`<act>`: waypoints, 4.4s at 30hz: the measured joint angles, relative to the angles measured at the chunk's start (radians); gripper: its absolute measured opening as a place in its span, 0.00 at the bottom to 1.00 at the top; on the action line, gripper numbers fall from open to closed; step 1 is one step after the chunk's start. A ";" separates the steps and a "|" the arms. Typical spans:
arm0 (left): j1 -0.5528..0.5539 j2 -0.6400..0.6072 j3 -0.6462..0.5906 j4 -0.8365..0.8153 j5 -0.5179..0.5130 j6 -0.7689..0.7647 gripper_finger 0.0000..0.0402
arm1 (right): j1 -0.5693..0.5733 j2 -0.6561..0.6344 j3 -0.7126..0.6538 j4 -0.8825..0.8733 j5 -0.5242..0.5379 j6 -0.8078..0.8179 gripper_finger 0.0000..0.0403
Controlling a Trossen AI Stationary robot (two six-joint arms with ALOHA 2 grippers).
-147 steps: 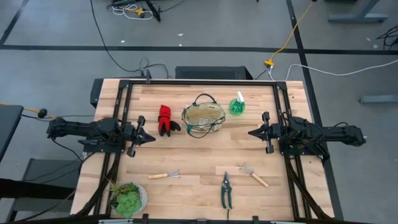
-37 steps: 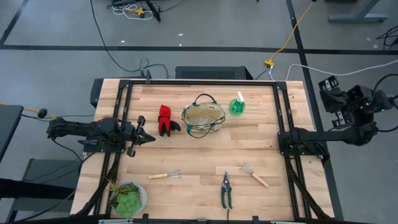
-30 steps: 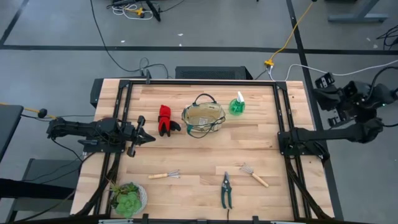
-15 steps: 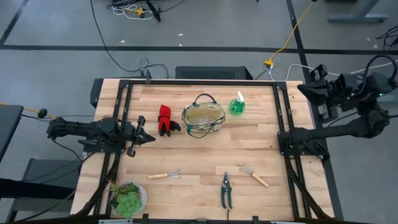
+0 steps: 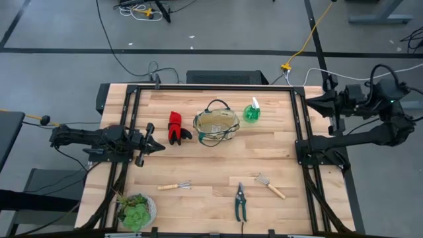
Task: Pick & Place Garden tools in Gardening bag
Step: Put the right brown hand rake into the gardening bag
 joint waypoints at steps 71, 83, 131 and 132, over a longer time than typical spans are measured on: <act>0.000 0.000 0.000 0.000 0.000 0.000 0.05 | 0.375 0.002 -0.001 -0.141 -0.130 -0.116 0.00; 0.000 0.000 0.000 0.000 0.000 0.000 0.05 | 0.379 0.002 -0.001 -0.231 -0.128 -0.015 0.00; 0.000 0.000 0.000 0.000 0.000 0.000 0.05 | 0.380 0.555 -0.002 -0.413 -0.066 0.531 0.44; 0.000 0.000 0.000 0.000 0.000 0.000 0.05 | 0.380 0.568 -0.002 -0.427 -0.077 0.534 0.46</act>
